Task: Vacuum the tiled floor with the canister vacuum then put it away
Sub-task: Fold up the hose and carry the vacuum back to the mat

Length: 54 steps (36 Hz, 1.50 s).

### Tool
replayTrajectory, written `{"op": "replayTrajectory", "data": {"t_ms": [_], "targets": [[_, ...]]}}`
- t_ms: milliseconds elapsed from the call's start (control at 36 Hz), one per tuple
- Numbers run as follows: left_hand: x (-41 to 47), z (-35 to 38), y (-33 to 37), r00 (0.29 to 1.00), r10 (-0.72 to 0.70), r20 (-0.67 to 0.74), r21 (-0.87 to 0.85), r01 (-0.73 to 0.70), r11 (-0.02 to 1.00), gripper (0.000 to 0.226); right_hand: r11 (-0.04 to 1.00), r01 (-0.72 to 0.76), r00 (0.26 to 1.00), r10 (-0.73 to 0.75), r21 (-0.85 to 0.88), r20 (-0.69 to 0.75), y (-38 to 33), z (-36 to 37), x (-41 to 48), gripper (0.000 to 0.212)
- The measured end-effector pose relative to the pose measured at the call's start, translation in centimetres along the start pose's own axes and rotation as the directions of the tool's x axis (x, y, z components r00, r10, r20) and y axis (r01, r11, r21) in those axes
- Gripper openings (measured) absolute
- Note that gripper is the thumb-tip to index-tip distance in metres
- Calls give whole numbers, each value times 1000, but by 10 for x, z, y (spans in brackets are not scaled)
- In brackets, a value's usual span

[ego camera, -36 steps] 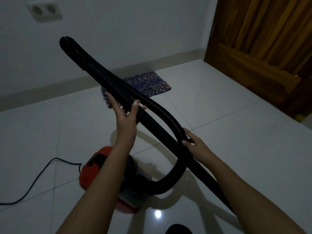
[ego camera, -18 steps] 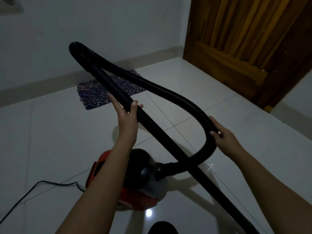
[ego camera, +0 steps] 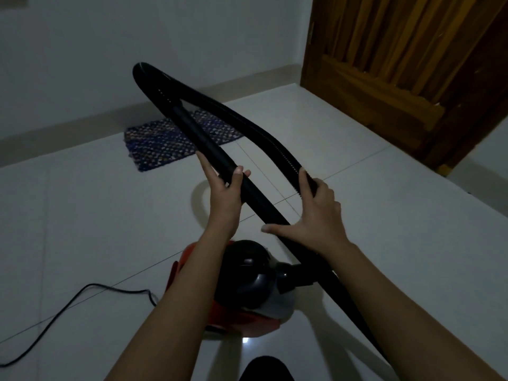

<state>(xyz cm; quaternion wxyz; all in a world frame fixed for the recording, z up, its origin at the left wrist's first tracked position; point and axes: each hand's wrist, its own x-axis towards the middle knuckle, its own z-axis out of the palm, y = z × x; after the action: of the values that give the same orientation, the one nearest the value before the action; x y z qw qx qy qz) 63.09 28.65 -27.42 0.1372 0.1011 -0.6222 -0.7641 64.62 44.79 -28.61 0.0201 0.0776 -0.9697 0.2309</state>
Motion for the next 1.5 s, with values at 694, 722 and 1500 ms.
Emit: {"op": "replayTrajectory", "data": {"t_ms": [694,722,1500], "targets": [[15,-62,-33,983,-163,-88,-105,153,983,86,927,164,975,-204,-337,-86,-28,82,8,101],[15,-62,-33,984,-159,-83,-100,150,984,87,925,171,976,-207,-340,-71,-28,83,9,99],[-83,-176,-135,903,-330,-274,428,422,799,50,918,226,958,-269,-324,-94,-32,100,31,74]]}}
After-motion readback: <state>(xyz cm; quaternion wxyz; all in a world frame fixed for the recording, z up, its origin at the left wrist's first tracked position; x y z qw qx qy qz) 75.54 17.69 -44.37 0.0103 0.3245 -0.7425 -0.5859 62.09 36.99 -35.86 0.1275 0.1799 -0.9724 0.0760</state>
